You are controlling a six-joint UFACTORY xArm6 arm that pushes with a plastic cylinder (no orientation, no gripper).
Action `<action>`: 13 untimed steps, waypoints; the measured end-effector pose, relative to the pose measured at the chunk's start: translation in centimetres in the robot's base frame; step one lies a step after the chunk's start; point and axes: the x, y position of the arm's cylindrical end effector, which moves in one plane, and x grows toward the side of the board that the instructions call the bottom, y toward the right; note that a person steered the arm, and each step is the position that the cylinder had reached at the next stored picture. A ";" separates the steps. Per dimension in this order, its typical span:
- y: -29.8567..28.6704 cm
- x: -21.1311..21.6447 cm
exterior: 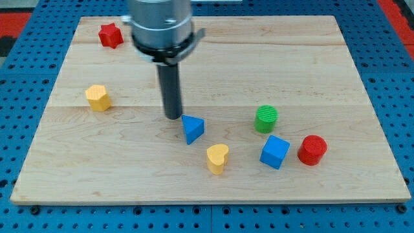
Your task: Move the yellow heart in between the blue cube and blue triangle
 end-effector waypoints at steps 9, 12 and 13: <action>11.2 8.1; -1.0 9.9; -2.0 6.0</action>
